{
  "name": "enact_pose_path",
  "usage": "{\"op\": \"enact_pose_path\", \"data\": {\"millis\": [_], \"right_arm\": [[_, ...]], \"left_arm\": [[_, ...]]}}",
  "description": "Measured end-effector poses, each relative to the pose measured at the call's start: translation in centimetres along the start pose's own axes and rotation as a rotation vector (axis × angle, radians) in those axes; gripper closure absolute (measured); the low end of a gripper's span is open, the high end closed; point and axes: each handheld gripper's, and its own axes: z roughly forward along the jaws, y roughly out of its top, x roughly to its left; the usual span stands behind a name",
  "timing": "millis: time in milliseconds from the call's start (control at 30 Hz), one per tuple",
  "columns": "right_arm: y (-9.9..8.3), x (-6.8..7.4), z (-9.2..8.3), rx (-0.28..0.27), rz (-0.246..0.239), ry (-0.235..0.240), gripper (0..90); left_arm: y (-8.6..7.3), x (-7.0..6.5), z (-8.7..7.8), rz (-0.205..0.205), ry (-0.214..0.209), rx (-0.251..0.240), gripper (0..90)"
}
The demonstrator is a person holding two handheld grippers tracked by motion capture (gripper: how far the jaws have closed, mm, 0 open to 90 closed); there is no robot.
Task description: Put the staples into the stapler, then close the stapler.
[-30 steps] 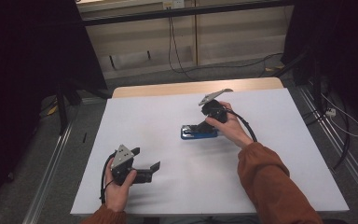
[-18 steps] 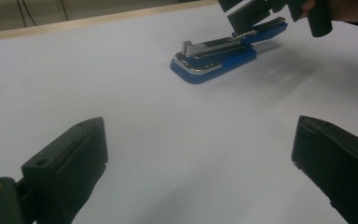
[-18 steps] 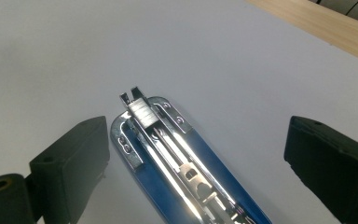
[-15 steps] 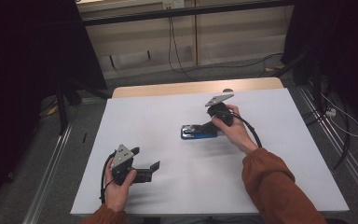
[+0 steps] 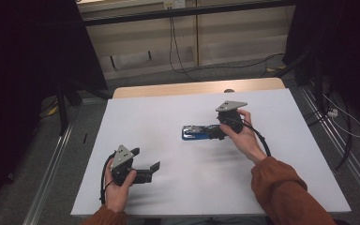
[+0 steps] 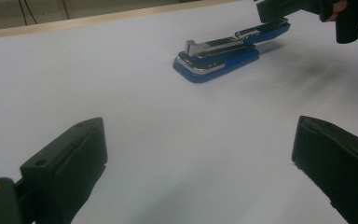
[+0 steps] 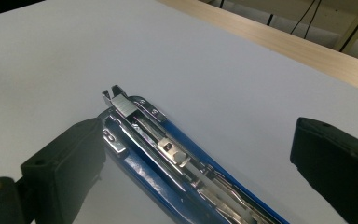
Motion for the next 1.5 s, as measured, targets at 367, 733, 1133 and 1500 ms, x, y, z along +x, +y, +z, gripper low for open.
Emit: {"op": "enact_pose_path", "data": {"millis": [367, 733, 1133, 1500], "right_arm": [[-1.0, -0.3, -1.7, -0.067, 0.020, -0.017, 2.7], [-2.3, -0.9, -3.6, -0.090, 0.017, -0.078, 2.6], [-3.9, -1.7, -5.3, -0.115, 0.031, -0.131, 2.5], [-4.5, -1.2, -5.7, -0.051, -0.012, -0.083, 2.9]], "left_arm": [[0.2, -0.1, -0.1, 0.008, 0.009, -0.015, 3.5], [0.1, -0.2, -0.1, 0.029, 0.030, -0.002, 3.5], [-0.1, 0.2, 0.3, 0.000, 0.010, 0.028, 5.1], [0.7, -1.2, 1.2, 0.058, -0.038, 0.013, 6.9]]}}
